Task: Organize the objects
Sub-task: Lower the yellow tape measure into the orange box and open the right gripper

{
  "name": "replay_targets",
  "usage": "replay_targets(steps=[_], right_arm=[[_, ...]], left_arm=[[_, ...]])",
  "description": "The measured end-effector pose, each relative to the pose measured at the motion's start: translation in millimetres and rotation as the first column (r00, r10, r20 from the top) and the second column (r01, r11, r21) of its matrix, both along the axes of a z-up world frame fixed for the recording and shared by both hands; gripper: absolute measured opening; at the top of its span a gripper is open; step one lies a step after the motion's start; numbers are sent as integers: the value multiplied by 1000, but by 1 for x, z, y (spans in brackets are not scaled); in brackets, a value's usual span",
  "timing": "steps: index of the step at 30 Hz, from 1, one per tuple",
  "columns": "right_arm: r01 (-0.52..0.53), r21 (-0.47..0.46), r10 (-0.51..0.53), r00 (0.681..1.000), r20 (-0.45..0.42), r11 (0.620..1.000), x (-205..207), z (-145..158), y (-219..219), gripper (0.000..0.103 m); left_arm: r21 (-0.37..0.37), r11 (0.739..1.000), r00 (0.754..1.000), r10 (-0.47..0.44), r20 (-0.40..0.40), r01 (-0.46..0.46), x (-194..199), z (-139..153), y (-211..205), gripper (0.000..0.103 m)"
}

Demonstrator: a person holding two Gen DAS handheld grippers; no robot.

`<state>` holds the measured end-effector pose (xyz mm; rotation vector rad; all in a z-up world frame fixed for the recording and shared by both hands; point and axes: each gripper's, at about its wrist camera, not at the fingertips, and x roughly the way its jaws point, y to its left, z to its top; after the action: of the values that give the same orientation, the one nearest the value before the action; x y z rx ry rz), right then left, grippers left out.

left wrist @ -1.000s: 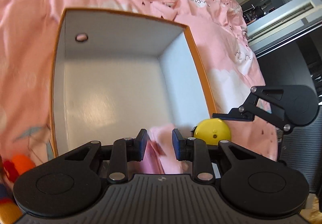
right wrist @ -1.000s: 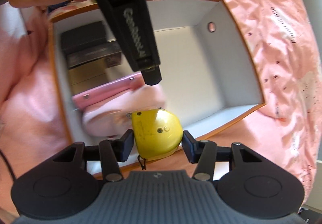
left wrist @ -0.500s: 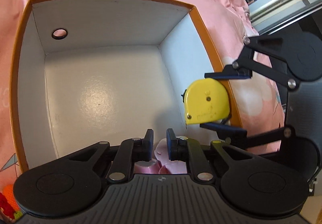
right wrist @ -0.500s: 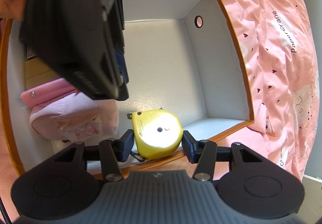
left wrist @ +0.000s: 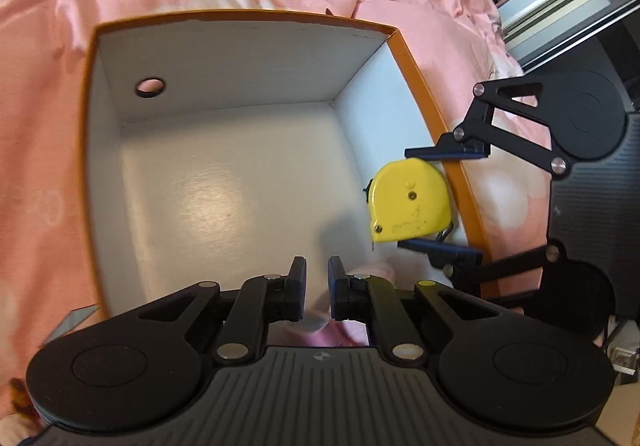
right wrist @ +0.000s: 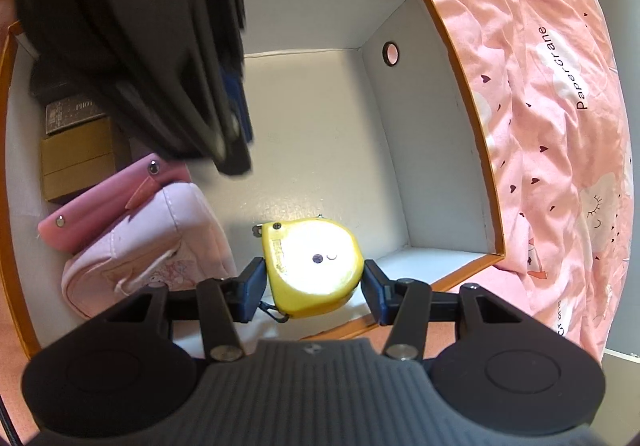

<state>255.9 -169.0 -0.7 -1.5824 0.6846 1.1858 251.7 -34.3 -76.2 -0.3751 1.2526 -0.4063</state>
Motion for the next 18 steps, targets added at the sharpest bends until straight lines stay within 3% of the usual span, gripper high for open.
replay_targets(steps=[5, 13, 18], right_arm=[[-9, -4, 9, 1000, -17, 1000, -8, -3, 4, 53], [-12, -34, 11, 1000, -27, 999, -17, -6, 1, 53], [-16, -57, 14, 999, -29, 998, -22, -9, -2, 53]], left_arm=[[-50, 999, 996, 10, -88, -15, -12, -7, 14, 11], [-135, 989, 990, 35, -134, -54, -6, -17, 14, 11], [-135, 989, 990, 47, -130, -64, -2, -21, 5, 12]])
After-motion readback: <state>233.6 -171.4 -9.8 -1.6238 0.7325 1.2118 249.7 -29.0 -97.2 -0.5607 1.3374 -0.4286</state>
